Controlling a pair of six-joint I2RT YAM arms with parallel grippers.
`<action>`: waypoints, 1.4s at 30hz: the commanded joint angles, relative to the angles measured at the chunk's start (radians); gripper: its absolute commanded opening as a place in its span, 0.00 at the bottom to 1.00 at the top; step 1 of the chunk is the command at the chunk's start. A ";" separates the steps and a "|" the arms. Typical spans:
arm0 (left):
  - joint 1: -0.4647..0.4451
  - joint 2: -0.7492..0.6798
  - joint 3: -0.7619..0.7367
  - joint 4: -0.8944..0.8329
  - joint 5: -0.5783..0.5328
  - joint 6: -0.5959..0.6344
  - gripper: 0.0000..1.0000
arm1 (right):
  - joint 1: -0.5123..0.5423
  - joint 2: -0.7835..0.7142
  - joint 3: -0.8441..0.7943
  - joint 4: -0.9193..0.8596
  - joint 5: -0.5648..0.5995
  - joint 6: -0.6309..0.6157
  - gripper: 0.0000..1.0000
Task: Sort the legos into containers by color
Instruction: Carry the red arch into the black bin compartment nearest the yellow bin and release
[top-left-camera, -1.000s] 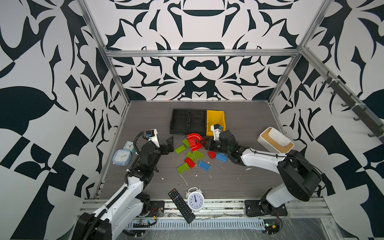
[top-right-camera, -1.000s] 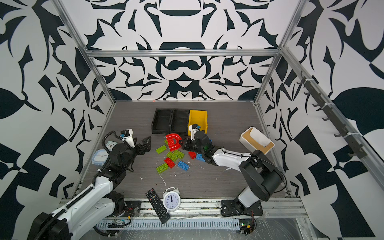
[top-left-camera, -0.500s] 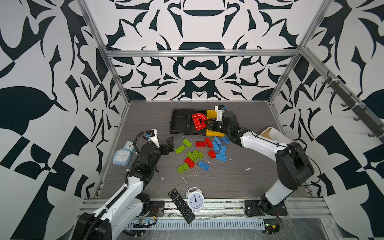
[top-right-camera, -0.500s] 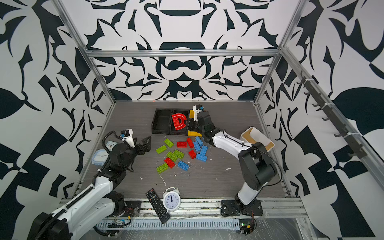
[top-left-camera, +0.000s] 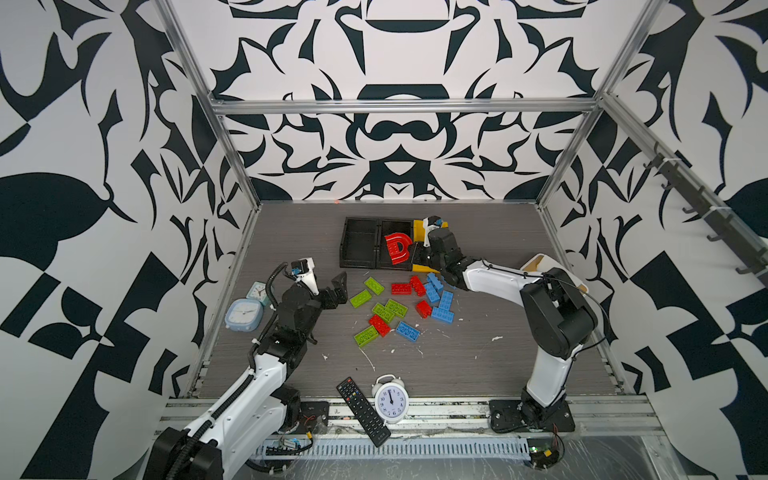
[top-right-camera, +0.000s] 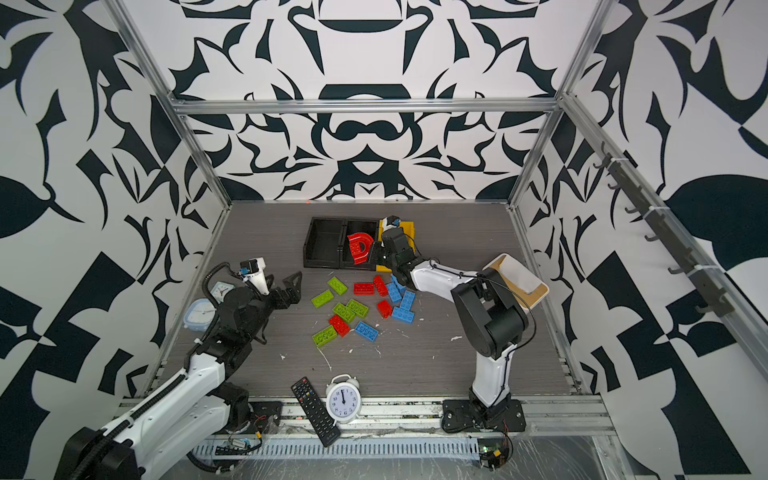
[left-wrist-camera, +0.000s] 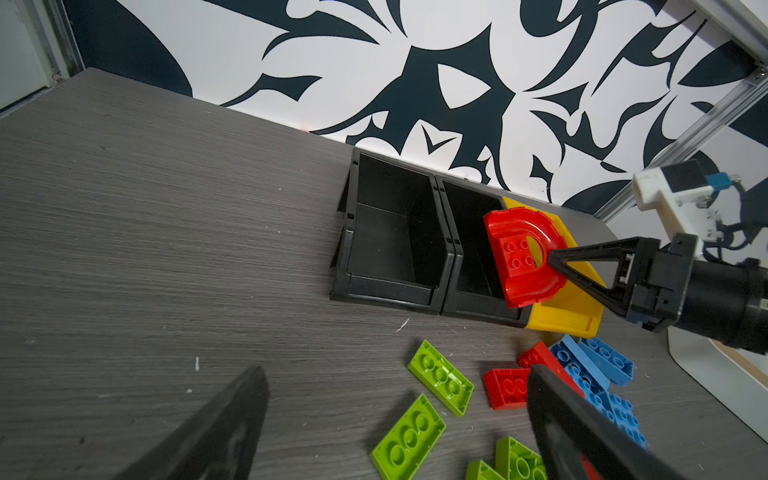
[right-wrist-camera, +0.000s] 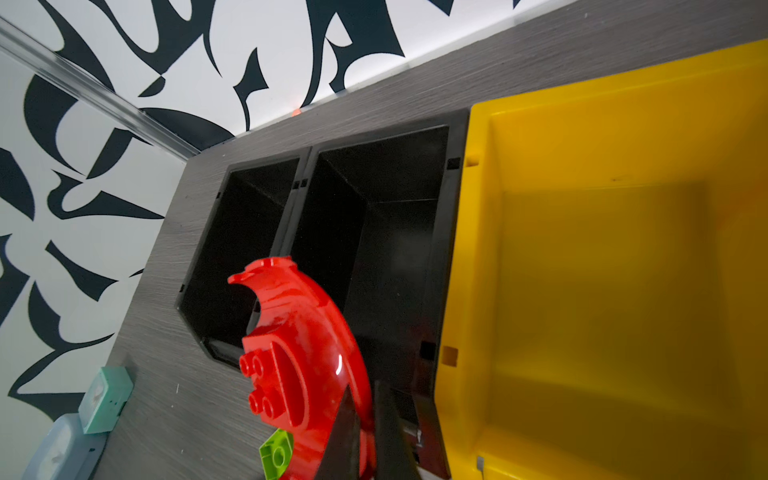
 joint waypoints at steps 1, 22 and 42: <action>0.004 -0.002 0.019 0.007 -0.012 0.003 1.00 | 0.010 -0.004 0.040 0.096 0.063 -0.007 0.00; 0.004 -0.009 0.013 0.010 -0.020 0.011 1.00 | 0.019 0.114 0.100 0.124 0.102 0.011 0.30; 0.004 -0.019 0.012 0.011 -0.011 0.008 1.00 | 0.173 -0.267 0.001 -0.333 0.070 -0.197 0.53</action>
